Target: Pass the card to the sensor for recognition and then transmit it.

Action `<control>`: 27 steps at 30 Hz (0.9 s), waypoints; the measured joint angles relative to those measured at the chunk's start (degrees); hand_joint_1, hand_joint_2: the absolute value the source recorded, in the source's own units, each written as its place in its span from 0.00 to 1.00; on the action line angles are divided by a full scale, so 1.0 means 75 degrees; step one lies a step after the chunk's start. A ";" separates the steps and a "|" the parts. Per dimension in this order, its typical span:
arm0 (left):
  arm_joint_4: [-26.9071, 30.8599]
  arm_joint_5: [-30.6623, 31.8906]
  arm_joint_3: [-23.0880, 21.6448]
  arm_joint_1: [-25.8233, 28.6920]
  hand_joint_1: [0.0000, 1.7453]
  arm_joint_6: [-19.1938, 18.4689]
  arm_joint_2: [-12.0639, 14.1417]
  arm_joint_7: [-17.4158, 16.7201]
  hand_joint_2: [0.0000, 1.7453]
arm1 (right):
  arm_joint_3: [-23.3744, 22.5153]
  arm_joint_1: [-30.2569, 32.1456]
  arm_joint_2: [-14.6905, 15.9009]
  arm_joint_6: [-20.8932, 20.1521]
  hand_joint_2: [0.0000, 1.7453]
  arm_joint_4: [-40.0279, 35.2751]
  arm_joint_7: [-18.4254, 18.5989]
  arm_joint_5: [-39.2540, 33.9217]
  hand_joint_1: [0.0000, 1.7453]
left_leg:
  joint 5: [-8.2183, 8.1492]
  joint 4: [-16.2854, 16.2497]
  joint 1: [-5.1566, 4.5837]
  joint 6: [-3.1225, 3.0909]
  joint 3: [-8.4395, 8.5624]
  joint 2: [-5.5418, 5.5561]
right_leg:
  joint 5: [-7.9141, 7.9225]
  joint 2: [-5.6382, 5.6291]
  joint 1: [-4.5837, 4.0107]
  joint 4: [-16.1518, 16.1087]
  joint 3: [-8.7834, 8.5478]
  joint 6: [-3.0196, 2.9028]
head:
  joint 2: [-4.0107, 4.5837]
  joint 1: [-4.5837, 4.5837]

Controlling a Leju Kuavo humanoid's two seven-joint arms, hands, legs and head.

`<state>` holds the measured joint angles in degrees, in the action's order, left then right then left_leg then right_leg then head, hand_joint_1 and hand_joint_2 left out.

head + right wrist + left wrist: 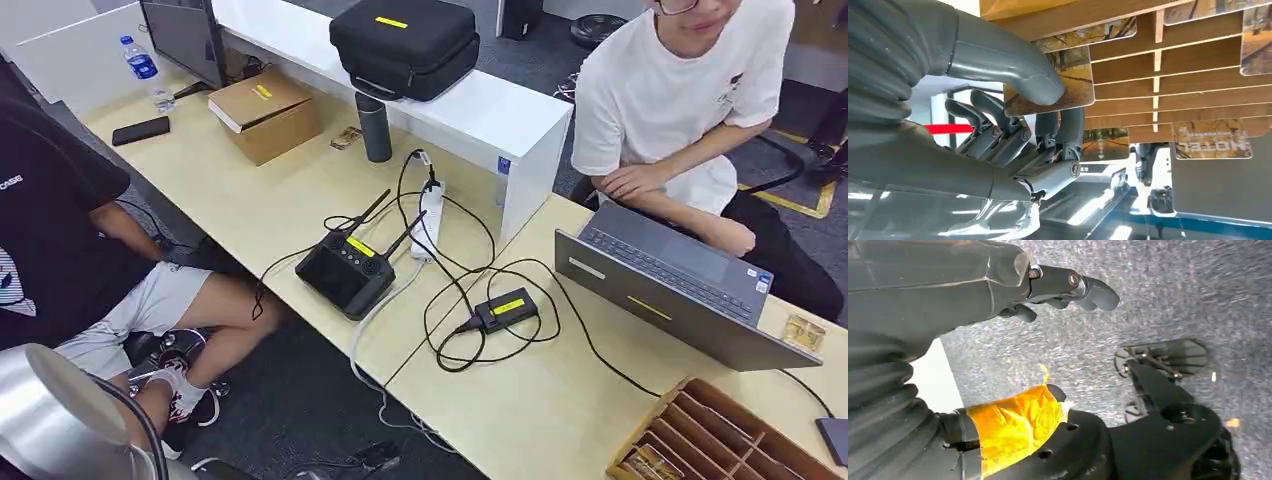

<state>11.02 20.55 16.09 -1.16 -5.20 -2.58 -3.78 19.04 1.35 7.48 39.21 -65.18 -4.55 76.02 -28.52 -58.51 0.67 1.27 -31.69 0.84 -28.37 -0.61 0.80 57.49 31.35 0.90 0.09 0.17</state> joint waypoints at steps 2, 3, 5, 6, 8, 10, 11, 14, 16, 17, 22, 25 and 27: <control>0.0000 0.0020 0.0000 0.0000 0.00 0.0003 0.0000 -0.0032 1.00 | -0.0012 0.0001 -0.0003 0.0003 1.00 -0.0023 -0.0076 0.0000 1.00 | 0.0000 0.0000 0.0000 0.0000 -0.0001 0.0000 | 0.0000 0.0000 0.0000 0.0000 0.0000 0.0000 | 0.0000 0.0000; 0.0000 0.0038 0.0000 0.0000 0.00 0.0003 -0.0003 -0.0038 1.00 | -0.0023 0.0001 -0.0003 0.0003 1.00 -0.0050 -0.0119 -0.0009 1.00 | 0.0000 0.0000 0.0000 0.0000 -0.0002 0.0000 | 0.0000 0.0000 0.0000 0.0000 0.0000 0.0000 | 0.0000 0.0000; 0.0000 0.0081 0.0000 0.0000 0.00 0.0006 0.0000 -0.0052 1.00 | -0.0052 0.0004 -0.0003 0.0003 1.00 -0.0162 -0.0207 -0.0058 1.00 | 0.0000 0.0000 -0.0001 0.0000 -0.0002 0.0000 | 0.0000 0.0000 0.0001 0.0000 0.0000 0.0000 | 0.0000 0.0000; 0.0000 0.0099 0.0000 0.0000 0.00 0.0003 0.0000 -0.0055 1.00 | -0.0061 -0.0003 -0.0003 0.0003 1.00 -0.0236 -0.0239 -0.0073 1.00 | 0.0000 0.0000 -0.0001 0.0000 -0.0003 0.0000 | 0.0000 0.0000 0.0001 0.0000 0.0000 0.0000 | 0.0000 0.0000; 0.0000 0.0143 0.0000 -0.0001 0.00 -0.0029 0.0000 -0.0076 1.00 | -0.0079 -0.0037 -0.0003 0.0003 1.00 -0.0359 -0.0291 -0.0140 1.00 | 0.0000 0.0000 -0.0001 0.0000 -0.0003 0.0000 | 0.0000 0.0000 0.0001 0.0000 0.0000 0.0000 | 0.0000 0.0000; 0.0000 0.0180 0.0000 -0.0001 0.00 -0.0047 0.0000 -0.0116 1.00 | -0.0151 -0.0109 -0.0003 0.0006 1.00 -0.0486 -0.0381 -0.0180 1.00 | 0.0000 0.0000 -0.0001 0.0000 -0.0002 0.0000 | 0.0001 0.0000 0.0001 0.0000 0.0000 0.0000 | 0.0000 0.0000; 0.0000 0.0216 0.0000 -0.0001 0.00 -0.0061 0.0000 -0.0122 1.00 | -0.0175 -0.0156 -0.0003 0.0006 1.00 -0.0539 -0.0446 -0.0216 1.00 | 0.0001 0.0000 -0.0001 -0.0001 -0.0002 0.0000 | 0.0001 0.0000 0.0001 0.0000 0.0000 0.0000 | 0.0000 0.0000; 0.0000 0.0277 0.0000 -0.0001 0.00 -0.0105 0.0003 -0.0125 1.00 | -0.0216 -0.0325 0.0000 0.0006 1.00 -0.0679 -0.0501 -0.0315 1.00 | 0.0002 0.0000 -0.0001 -0.0001 -0.0002 -0.0001 | 0.0002 -0.0001 0.0001 0.0001 0.0001 -0.0002 | 0.0000 0.0000; 0.0000 0.0320 0.0000 -0.0005 0.00 -0.0114 0.0012 -0.0134 1.00 | -0.0227 -0.0485 0.0032 0.0006 1.00 -0.0769 -0.0458 -0.0416 1.00 | 0.0002 0.0000 0.0000 -0.0001 0.0000 -0.0002 | 0.0003 -0.0002 0.0001 0.0001 0.0001 -0.0002 | 0.0000 0.0000; 0.0000 0.0347 0.0000 -0.0005 0.00 -0.0119 0.0012 -0.0137 1.00 | -0.0221 -0.0566 0.0050 0.0006 1.00 -0.0813 -0.0422 -0.0469 1.00 | 0.0002 -0.0001 -0.0001 -0.0001 -0.0001 -0.0002 | 0.0003 -0.0002 0.0001 0.0001 0.0000 -0.0002 | 0.0000 -0.0003; 0.0000 0.0434 0.0000 -0.0006 0.00 -0.0181 0.0015 -0.0134 1.00 | -0.0160 -0.1039 0.0294 -0.0006 1.00 -0.1087 -0.0271 -0.0780 1.00 | 0.0003 -0.0003 -0.0002 -0.0001 -0.0002 -0.0002 | 0.0006 -0.0002 0.0003 0.0001 -0.0001 -0.0003 | 0.0000 0.0000; 0.0000 0.0507 0.0000 -0.0006 0.00 -0.0195 0.0020 -0.0134 1.00 | -0.0081 -0.1403 0.0487 -0.0053 1.00 -0.1344 -0.0151 -0.0982 1.00 | 0.0003 -0.0005 -0.0003 -0.0001 -0.0003 -0.0002 | 0.0007 -0.0002 0.0004 0.0002 0.0000 -0.0002 | 0.0000 0.0000; 0.0000 0.0548 0.0000 -0.0008 0.00 -0.0213 0.0023 -0.0134 1.00 | -0.0006 -0.1724 0.0641 -0.0166 1.00 -0.1565 -0.0084 -0.1143 1.00 | 0.0003 -0.0007 -0.0003 -0.0001 -0.0002 -0.0002 | 0.0007 -0.0003 0.0004 0.0002 0.0001 -0.0002 | 0.0000 0.0000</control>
<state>11.02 24.66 16.09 -1.22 -6.80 -2.40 -4.79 18.99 -11.58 12.29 37.96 -76.92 -5.18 67.45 -28.49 -58.57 0.64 1.26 -31.70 0.82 -28.31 -0.62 0.83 57.51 31.36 0.88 0.09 0.17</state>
